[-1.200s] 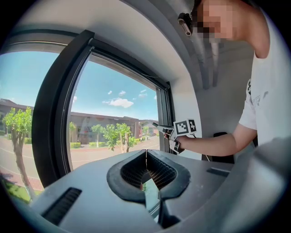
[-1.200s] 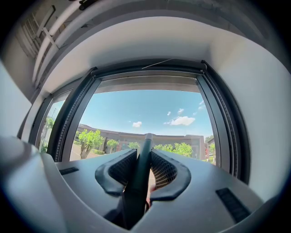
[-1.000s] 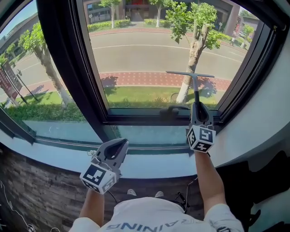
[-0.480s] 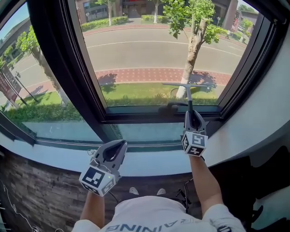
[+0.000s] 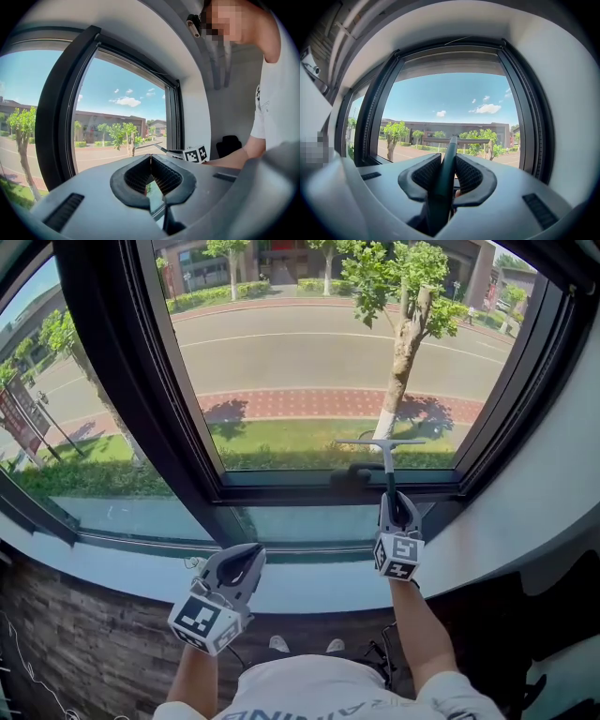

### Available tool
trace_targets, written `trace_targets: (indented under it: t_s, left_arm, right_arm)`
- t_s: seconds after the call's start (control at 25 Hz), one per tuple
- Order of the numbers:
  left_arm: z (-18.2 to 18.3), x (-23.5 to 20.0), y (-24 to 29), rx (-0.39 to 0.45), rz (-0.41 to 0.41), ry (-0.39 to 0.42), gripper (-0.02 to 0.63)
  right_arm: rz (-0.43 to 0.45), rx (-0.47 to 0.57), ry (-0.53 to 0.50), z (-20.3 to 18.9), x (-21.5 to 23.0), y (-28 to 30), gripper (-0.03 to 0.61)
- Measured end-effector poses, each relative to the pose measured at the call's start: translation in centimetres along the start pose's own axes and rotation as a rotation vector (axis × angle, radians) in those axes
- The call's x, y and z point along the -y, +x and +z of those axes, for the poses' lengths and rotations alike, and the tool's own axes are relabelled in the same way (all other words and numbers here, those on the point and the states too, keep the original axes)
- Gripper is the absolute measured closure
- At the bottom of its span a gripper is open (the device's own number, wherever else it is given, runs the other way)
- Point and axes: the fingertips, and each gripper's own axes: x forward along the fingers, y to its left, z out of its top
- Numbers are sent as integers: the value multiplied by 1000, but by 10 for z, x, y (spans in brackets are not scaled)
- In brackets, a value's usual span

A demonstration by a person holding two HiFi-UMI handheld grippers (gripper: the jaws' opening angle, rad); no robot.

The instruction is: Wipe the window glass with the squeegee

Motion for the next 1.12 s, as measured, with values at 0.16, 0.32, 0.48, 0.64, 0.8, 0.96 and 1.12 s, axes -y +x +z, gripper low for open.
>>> trace_targets:
  t_s: [0.16, 0.32, 0.48, 0.64, 0.8, 0.96, 1.12]
  left_arm:
    - [-1, 2, 2, -9, 6, -5, 595]
    - [-4, 6, 5, -17, 6, -6, 595]
    - [-5, 9, 4, -16, 19, -14, 597]
    - [-4, 12, 0, -20, 34, -12, 595]
    - [-8, 18, -6, -29, 57, -21, 595]
    - [-9, 26, -10, -34, 74, -14, 597]
    - [-7, 35, -18, -24, 122, -21, 595]
  right_arm:
    - [7, -22, 10, -8, 0, 0, 479]
    - [14, -37, -5, -19, 1, 0, 479]
    - [18, -57, 21, -27, 3, -5, 479]
    - [10, -69, 47, -27, 9, -7, 479]
    - [26, -93, 36, -37, 5, -7, 479]
    - [42, -92, 31, -33, 0, -10, 479]
    - [31, 15, 68, 6, 10, -49, 479]
